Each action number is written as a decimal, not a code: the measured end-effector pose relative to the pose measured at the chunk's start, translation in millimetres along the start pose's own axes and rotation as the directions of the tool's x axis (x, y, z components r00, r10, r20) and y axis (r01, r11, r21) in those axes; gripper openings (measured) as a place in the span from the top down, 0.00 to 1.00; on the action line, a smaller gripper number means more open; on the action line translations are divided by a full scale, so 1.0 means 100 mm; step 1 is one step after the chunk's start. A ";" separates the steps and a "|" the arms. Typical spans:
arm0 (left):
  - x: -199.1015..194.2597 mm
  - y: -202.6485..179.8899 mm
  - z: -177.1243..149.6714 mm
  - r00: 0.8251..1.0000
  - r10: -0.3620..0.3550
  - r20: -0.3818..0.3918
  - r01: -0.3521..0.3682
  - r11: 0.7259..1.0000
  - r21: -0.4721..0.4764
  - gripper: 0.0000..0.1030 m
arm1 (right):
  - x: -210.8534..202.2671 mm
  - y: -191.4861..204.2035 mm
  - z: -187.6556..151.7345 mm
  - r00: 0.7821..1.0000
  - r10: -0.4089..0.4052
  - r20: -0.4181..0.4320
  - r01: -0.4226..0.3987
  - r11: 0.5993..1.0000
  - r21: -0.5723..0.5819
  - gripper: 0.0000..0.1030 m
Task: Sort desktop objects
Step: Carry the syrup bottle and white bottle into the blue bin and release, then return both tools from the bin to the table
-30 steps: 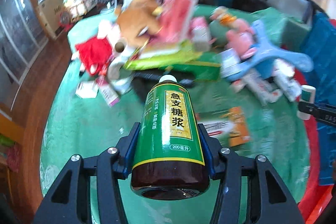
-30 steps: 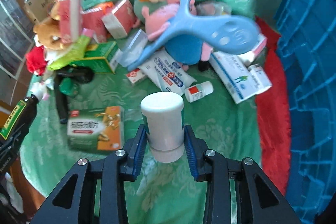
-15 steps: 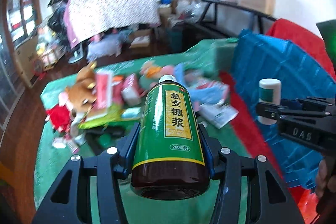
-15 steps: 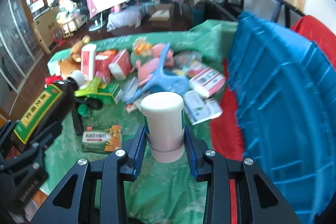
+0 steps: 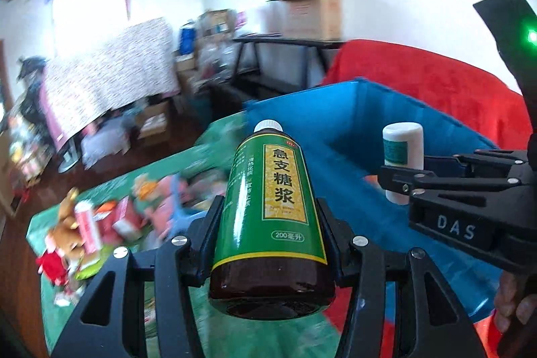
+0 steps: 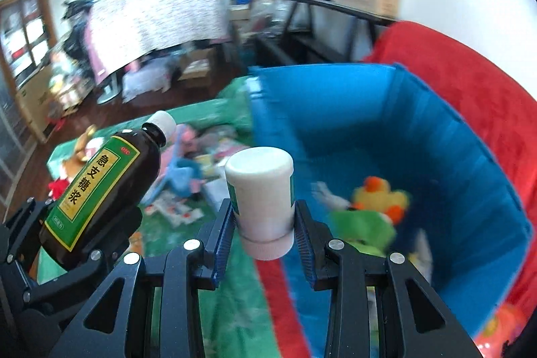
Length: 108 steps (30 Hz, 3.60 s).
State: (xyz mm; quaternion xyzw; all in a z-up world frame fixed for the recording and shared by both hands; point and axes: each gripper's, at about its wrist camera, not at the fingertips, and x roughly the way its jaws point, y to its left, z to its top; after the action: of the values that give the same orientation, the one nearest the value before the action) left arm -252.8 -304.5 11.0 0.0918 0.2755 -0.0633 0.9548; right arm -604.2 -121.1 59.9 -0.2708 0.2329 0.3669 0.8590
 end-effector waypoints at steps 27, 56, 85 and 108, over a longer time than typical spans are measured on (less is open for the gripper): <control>0.87 -2.36 0.05 0.927 -0.259 -0.271 0.315 0.931 0.186 0.51 | 0.15 -2.50 -0.89 0.891 -0.279 -0.357 0.376 0.895 0.239 0.67; 0.60 -2.14 0.03 0.928 -0.256 -0.270 0.310 0.933 0.183 0.48 | -0.01 -2.48 -0.87 0.821 -0.365 -0.439 0.523 0.789 0.322 0.06; -0.34 0.78 -0.63 0.985 0.031 -0.169 -0.056 0.987 -0.148 0.48 | 0.89 -0.18 0.15 0.858 -0.385 -0.339 0.466 0.861 0.202 0.01; 0.59 2.54 -1.61 0.912 0.094 -0.399 -0.226 0.928 -0.297 0.48 | 3.15 0.38 0.20 0.776 -0.280 -0.566 0.459 0.865 0.202 0.01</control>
State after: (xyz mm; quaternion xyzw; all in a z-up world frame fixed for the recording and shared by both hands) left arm -242.8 -26.8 -118.5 -0.0395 0.4521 0.0830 0.8872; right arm -433.5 72.4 -125.3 -0.2529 0.4545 0.0573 0.8522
